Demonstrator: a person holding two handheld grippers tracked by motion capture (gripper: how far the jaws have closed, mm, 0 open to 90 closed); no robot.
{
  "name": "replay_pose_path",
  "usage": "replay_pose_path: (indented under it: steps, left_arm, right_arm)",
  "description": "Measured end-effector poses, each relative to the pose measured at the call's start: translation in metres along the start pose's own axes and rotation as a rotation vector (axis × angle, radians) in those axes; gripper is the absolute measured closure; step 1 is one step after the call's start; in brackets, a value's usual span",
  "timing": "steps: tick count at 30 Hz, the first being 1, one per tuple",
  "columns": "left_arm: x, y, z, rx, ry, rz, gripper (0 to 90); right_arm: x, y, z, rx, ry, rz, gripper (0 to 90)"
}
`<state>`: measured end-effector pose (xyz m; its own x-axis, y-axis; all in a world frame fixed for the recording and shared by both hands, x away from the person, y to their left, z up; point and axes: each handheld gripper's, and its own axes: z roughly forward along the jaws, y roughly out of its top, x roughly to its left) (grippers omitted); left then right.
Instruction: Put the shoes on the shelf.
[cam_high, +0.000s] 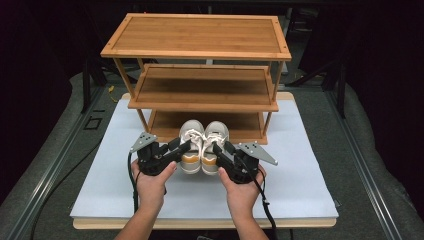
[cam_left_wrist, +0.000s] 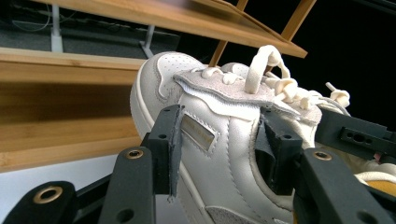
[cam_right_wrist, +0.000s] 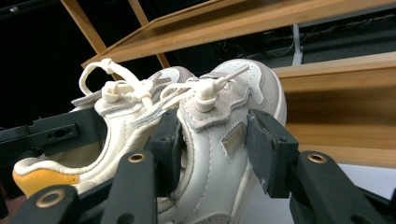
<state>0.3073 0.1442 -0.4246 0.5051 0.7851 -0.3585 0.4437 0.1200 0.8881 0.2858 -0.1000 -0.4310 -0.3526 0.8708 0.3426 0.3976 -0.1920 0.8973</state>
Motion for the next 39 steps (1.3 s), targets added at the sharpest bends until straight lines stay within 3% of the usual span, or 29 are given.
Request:
replay_pose_path:
  steps: [2,4,7,21,22,23,24,25,39]
  left_arm:
    - [-0.001,0.004,-0.002,-0.006,-0.002,0.0,55.2]
    - [-0.002,0.008,-0.003,-0.012,-0.009,0.002,55.2]
    - [-0.003,0.013,-0.004,-0.022,-0.012,0.001,55.2]
    - [-0.003,0.033,-0.007,-0.024,-0.012,0.01,55.3]
    - [-0.003,0.035,-0.007,-0.027,-0.012,0.007,55.3]
    - [-0.002,0.036,-0.007,-0.026,-0.012,0.01,55.3]
    - [-0.003,0.038,-0.007,-0.028,-0.013,0.005,55.2]
    - [-0.003,0.039,-0.007,-0.027,-0.012,0.008,55.2]
    - [-0.003,0.056,-0.001,-0.03,-0.014,0.012,55.3]
  right_arm:
    - [0.002,0.003,-0.001,-0.008,-0.01,0.0,56.5]
    - [0.002,0.008,-0.003,-0.009,0.021,0.0,56.5]
    - [0.006,0.016,-0.004,-0.022,-0.001,-0.012,56.5]
    - [0.013,0.036,0.0,-0.023,-0.005,-0.04,56.5]
    - [0.012,0.038,0.0,-0.014,0.037,-0.043,56.5]
    - [0.014,0.039,0.001,-0.026,-0.019,-0.04,56.5]
    - [0.013,0.04,0.001,-0.026,0.013,-0.038,56.5]
    - [0.013,0.042,0.001,-0.024,0.014,-0.038,56.5]
    - [0.011,0.057,0.007,-0.039,0.011,-0.026,56.5]
